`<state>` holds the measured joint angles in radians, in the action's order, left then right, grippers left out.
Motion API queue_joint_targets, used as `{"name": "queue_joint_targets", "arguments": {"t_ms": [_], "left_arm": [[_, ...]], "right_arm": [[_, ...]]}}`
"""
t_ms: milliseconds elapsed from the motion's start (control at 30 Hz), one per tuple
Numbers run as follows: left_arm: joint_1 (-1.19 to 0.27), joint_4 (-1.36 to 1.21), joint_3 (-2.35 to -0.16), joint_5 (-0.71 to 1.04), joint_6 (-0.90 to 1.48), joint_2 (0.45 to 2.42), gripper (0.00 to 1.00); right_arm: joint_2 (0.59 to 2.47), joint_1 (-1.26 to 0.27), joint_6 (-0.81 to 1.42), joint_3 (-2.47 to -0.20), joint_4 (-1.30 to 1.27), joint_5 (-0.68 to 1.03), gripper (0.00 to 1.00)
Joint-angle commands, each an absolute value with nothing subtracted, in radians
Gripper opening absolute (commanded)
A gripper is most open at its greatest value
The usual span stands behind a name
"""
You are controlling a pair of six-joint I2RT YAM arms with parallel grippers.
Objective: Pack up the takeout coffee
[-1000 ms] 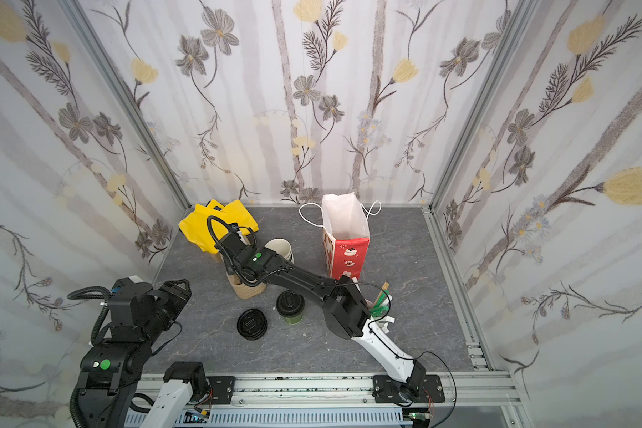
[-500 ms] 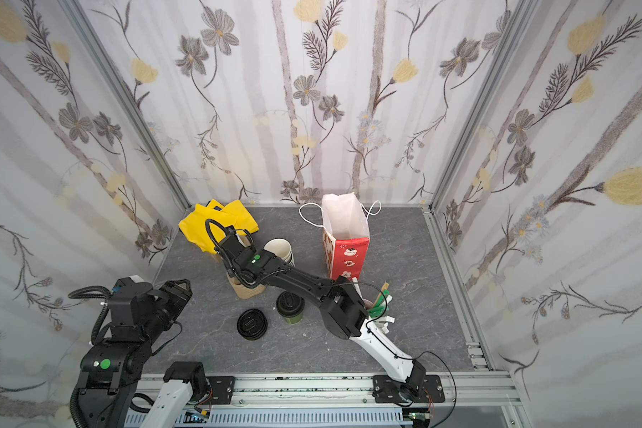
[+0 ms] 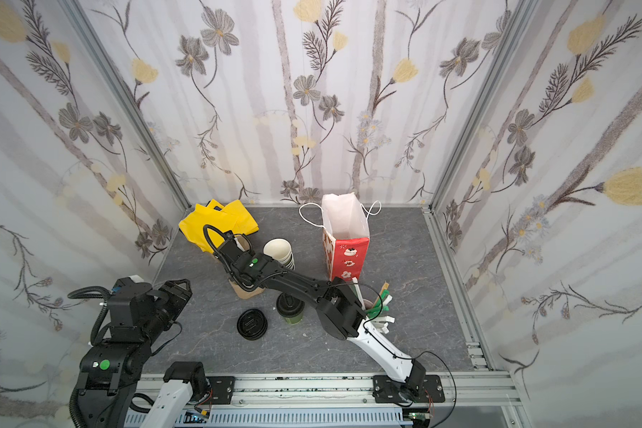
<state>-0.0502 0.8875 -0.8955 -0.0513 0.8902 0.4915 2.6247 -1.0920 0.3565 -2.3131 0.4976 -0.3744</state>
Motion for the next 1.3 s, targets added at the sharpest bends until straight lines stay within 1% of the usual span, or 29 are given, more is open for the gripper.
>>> {"name": "queue_joint_targets", "arguments": {"t_ms": [0,133,333,567,833,1267], "left_arm": [[-0.049,0.887,-0.902,-0.057,0.887,0.490,0.59],[-0.048,0.887,-0.901,-0.056,0.887,0.489,0.59],[-0.049,0.887,-0.900,-0.059,0.884,0.486,0.59],[-0.049,0.888,-0.899,-0.061,0.884,0.485,0.59],[-0.049,0.888,-0.899,-0.065,0.887,0.485,0.59],[-0.049,0.887,-0.897,-0.066,0.890,0.491,0.59]], "right_arm": [[2.634,-1.097,0.338,-2.319,0.494,-0.437,0.50],[2.642,-1.097,0.346,-2.319,0.491,-0.441,0.50],[2.656,-1.095,0.372,-2.319,0.486,-0.423,0.44],[2.641,-1.095,0.375,-2.319,0.485,-0.418,0.35],[2.582,-1.095,0.379,-2.319,0.470,-0.423,0.20],[2.520,-1.097,0.387,-2.319,0.447,-0.401,0.18]]}}
